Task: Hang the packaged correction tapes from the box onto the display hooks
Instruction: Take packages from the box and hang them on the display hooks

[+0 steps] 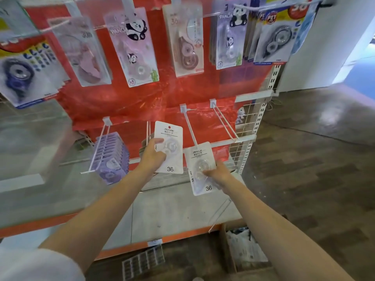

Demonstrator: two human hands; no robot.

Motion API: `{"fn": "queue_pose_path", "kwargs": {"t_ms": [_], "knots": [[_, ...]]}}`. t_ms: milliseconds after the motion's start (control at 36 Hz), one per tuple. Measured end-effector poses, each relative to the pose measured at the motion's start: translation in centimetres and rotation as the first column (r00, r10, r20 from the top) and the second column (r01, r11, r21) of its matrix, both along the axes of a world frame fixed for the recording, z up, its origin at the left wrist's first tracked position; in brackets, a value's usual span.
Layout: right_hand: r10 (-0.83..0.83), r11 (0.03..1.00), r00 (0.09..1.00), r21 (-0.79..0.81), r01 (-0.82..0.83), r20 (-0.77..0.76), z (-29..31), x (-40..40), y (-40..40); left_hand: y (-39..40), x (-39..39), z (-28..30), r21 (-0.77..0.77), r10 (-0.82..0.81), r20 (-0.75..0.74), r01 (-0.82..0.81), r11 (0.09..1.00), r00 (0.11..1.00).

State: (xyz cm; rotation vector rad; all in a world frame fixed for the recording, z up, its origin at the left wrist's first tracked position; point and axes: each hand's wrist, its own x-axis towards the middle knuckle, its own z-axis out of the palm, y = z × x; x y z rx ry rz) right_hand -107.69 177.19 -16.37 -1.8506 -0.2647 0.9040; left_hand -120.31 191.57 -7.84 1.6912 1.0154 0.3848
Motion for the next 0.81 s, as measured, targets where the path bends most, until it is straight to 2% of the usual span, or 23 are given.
{"fn": "queue_pose_path", "kwargs": {"t_ms": [167, 222, 444, 583, 667, 806], "knots": [[0.005, 0.998, 0.999, 0.065, -0.008, 0.051, -0.6, 0.4, -0.1, 1.4, 0.8, -0.3, -0.002, -0.047, -0.017, 0.047, 0.999, 0.999], [-0.021, 0.999, 0.999, 0.043, 0.019, 0.046, -1.0, 0.6, -0.1, 1.5, 1.0, -0.5, -0.013, -0.066, -0.026, 0.066, 0.998, 0.997], [0.041, 0.963, 0.982, -0.269, 0.011, 0.187, 0.1, 1.9, 0.6, 1.5, 1.3, -0.8, -0.045, -0.061, 0.007, 0.061, 0.997, 0.998], [0.182, 0.929, 0.92, -0.367, -0.045, 0.347, 1.2, 2.9, 1.6, 1.4, 1.1, -0.6, -0.017, -0.017, 0.048, 0.018, 1.0, 0.999], [0.265, 0.903, 0.872, -0.423, -0.075, 0.412, 1.4, 3.4, 1.5, 1.7, 1.0, -0.5, 0.016, -0.059, 0.096, 0.058, 0.998, 0.994], [0.315, 0.911, 0.798, -0.398, -0.104, 0.514, 2.4, 3.9, 1.4, 1.0, 2.1, 0.2, 0.01, -0.123, 0.222, 0.124, 0.992, 0.967]]}}
